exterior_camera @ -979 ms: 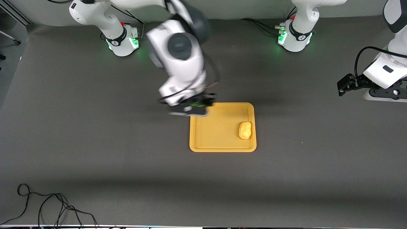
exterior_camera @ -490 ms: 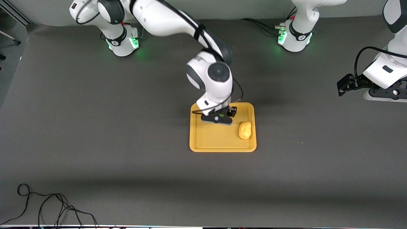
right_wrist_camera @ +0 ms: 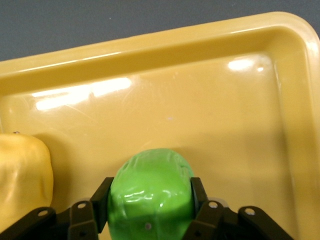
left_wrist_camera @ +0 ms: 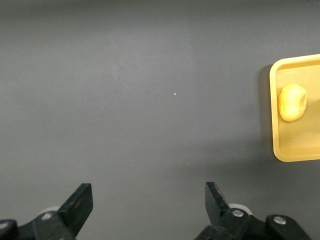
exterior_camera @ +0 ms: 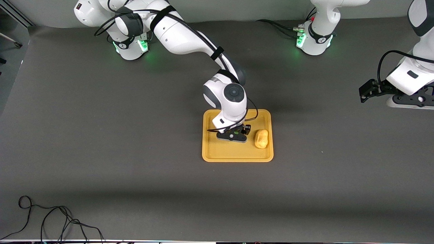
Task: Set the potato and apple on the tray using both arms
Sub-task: 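Lower the apple beside the potato, open and withdraw the right gripper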
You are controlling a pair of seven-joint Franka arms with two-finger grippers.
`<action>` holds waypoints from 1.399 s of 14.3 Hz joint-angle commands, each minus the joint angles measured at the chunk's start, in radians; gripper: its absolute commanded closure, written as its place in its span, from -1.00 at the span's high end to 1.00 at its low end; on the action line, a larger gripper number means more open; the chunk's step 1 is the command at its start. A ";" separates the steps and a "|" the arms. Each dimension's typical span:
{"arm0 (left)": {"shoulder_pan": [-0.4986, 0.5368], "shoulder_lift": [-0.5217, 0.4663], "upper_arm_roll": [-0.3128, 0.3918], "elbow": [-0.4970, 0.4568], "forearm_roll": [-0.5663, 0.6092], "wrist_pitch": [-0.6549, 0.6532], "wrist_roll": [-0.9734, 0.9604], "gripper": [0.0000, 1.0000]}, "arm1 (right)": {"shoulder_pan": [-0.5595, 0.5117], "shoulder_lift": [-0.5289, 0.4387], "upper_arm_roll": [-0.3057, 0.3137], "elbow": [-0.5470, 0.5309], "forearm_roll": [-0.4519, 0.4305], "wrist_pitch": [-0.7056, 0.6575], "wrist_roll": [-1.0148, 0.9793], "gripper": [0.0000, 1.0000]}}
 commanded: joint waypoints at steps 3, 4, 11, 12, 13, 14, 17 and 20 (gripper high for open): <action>0.001 -0.001 -0.001 -0.010 0.013 0.015 0.010 0.99 | -0.008 0.011 -0.004 0.031 -0.017 0.018 0.029 1.00; 0.001 0.000 -0.001 -0.008 0.013 0.016 0.010 0.99 | -0.007 -0.011 -0.008 0.031 -0.016 0.000 0.029 1.00; 0.016 0.016 0.001 0.012 -0.004 -0.002 0.024 1.00 | -0.031 -0.405 -0.059 0.021 -0.019 -0.510 0.015 1.00; 0.016 0.016 0.001 0.015 -0.004 -0.004 0.026 0.99 | -0.030 -0.470 -0.092 -0.020 -0.020 -0.567 0.005 1.00; 0.016 0.016 0.001 0.015 -0.004 -0.008 0.026 0.99 | -0.028 -0.537 -0.125 -0.079 -0.025 -0.586 -0.046 1.00; 0.016 0.016 0.001 0.015 -0.004 -0.011 0.026 1.00 | -0.025 -0.594 -0.148 -0.145 -0.025 -0.594 -0.108 1.00; 0.016 0.019 0.001 0.015 -0.004 -0.011 0.026 1.00 | -0.079 -0.775 -0.165 -0.326 -0.094 -0.595 -0.221 1.00; 0.016 0.023 0.001 0.021 -0.002 -0.011 0.027 1.00 | -0.294 -0.906 -0.059 -0.446 -0.117 -0.586 -0.326 1.00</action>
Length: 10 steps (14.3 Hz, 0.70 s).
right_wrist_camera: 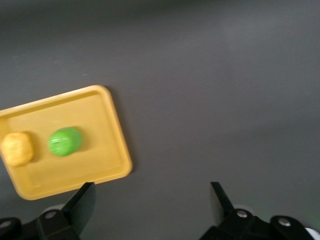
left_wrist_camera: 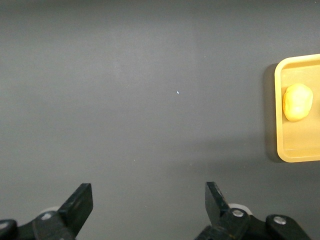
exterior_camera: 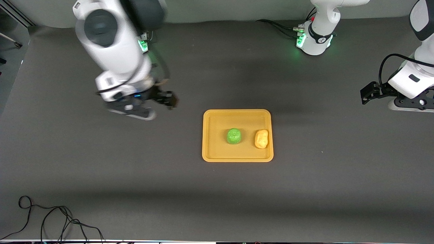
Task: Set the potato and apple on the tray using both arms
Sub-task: 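Lower the apple beside the potato, open and withdraw the right gripper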
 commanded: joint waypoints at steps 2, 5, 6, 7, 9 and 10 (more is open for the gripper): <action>0.004 0.007 -0.001 0.020 -0.001 -0.013 0.023 0.99 | -0.360 -0.195 0.253 -0.188 -0.075 0.026 -0.187 1.00; 0.004 0.006 -0.001 0.018 -0.001 -0.013 0.023 0.99 | -0.679 -0.252 0.462 -0.231 -0.119 0.023 -0.351 1.00; 0.004 0.006 -0.001 0.018 -0.002 -0.013 0.023 0.99 | -0.749 -0.257 0.480 -0.234 -0.119 0.023 -0.407 1.00; 0.004 0.007 -0.001 0.018 -0.001 -0.013 0.023 1.00 | -0.790 -0.258 0.483 -0.234 -0.118 0.022 -0.463 1.00; 0.004 0.007 -0.001 0.018 -0.001 -0.008 0.023 1.00 | -0.884 -0.262 0.484 -0.234 -0.110 0.023 -0.565 1.00; 0.004 0.007 -0.001 0.018 -0.001 -0.007 0.023 1.00 | -0.907 -0.260 0.483 -0.234 -0.109 0.025 -0.602 1.00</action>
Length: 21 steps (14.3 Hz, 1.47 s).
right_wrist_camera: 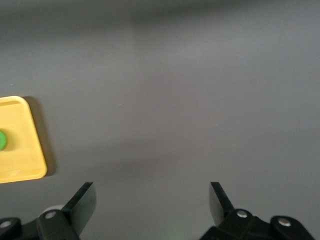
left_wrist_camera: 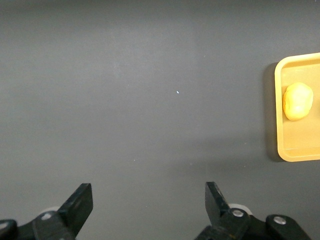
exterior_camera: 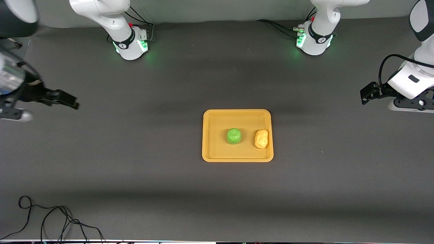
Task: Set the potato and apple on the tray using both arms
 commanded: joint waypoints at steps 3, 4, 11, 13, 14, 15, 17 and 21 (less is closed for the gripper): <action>0.003 0.005 -0.001 0.017 -0.001 -0.010 0.018 1.00 | -0.055 -0.024 0.000 -0.031 -0.010 0.020 -0.090 1.00; 0.003 0.005 -0.001 0.017 -0.001 -0.011 0.018 1.00 | -0.055 -0.025 -0.001 -0.023 -0.010 0.007 -0.092 1.00; 0.003 0.005 -0.001 0.014 -0.001 -0.013 0.016 1.00 | -0.048 -0.027 0.000 -0.003 -0.016 -0.040 -0.145 1.00; 0.003 0.005 -0.001 0.013 -0.001 -0.013 0.016 1.00 | -0.048 -0.024 0.000 -0.011 -0.022 -0.040 -0.157 1.00; 0.003 0.005 -0.001 0.013 -0.001 -0.013 0.016 1.00 | -0.046 -0.025 0.000 -0.017 -0.024 -0.039 -0.162 1.00; 0.003 0.005 -0.001 0.014 -0.001 -0.013 0.016 1.00 | -0.046 -0.024 0.000 -0.020 -0.034 -0.034 -0.162 1.00; 0.003 0.005 -0.001 0.014 -0.001 -0.013 0.016 1.00 | -0.046 -0.025 0.002 -0.023 -0.047 -0.025 -0.203 1.00; 0.003 0.005 -0.001 0.016 -0.001 -0.013 0.016 0.99 | -0.046 -0.013 0.002 -0.017 -0.047 -0.023 -0.254 1.00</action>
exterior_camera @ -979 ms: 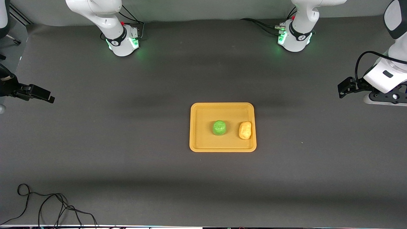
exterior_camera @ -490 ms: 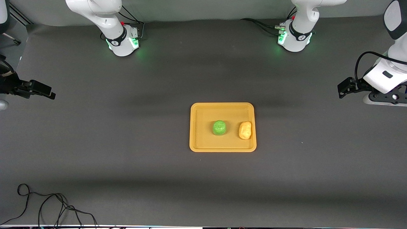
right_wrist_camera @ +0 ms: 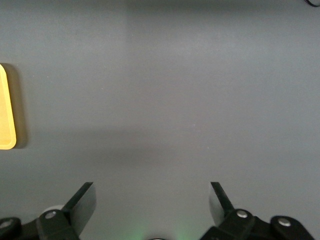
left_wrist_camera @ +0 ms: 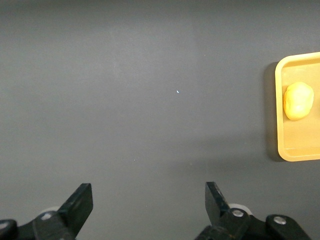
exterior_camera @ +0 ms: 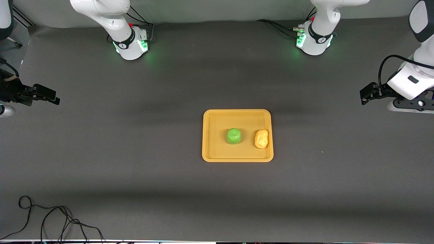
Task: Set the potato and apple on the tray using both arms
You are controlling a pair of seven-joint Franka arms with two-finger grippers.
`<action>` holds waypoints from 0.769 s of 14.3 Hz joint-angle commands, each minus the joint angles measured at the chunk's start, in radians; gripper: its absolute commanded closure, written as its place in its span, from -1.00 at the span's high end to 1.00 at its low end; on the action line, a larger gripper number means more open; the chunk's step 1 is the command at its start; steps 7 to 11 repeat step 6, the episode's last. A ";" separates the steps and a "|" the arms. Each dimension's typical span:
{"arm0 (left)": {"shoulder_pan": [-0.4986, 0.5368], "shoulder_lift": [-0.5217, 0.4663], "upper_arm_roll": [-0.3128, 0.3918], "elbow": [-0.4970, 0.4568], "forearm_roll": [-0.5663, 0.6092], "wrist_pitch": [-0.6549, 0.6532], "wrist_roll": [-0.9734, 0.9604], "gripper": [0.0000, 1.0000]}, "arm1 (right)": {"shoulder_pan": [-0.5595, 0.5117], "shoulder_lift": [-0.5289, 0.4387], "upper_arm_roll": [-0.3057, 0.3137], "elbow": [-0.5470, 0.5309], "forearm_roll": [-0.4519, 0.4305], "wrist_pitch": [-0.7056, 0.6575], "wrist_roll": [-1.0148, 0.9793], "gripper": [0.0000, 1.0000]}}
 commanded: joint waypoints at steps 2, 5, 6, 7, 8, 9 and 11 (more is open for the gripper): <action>0.003 0.002 -0.001 0.016 -0.001 -0.013 0.015 1.00 | 0.008 0.000 0.001 0.004 -0.025 0.008 -0.024 1.00; 0.002 0.000 -0.001 0.016 -0.001 -0.014 0.015 0.99 | 0.008 0.000 0.002 0.004 -0.025 0.008 -0.019 1.00; 0.003 0.002 -0.001 0.016 -0.001 -0.014 0.015 1.00 | 0.008 0.002 0.002 0.004 -0.025 0.008 -0.019 1.00; 0.003 0.002 -0.001 0.016 -0.001 -0.014 0.015 1.00 | 0.008 0.002 0.002 0.004 -0.025 0.008 -0.019 1.00; 0.003 0.002 -0.001 0.016 -0.001 -0.014 0.015 1.00 | 0.008 0.002 0.002 0.004 -0.025 0.008 -0.019 1.00; 0.003 0.002 -0.001 0.016 -0.001 -0.014 0.015 1.00 | 0.008 0.002 0.002 0.004 -0.025 0.008 -0.019 1.00; 0.003 0.002 -0.001 0.016 -0.001 -0.014 0.015 1.00 | 0.008 0.002 0.002 0.004 -0.025 0.008 -0.019 1.00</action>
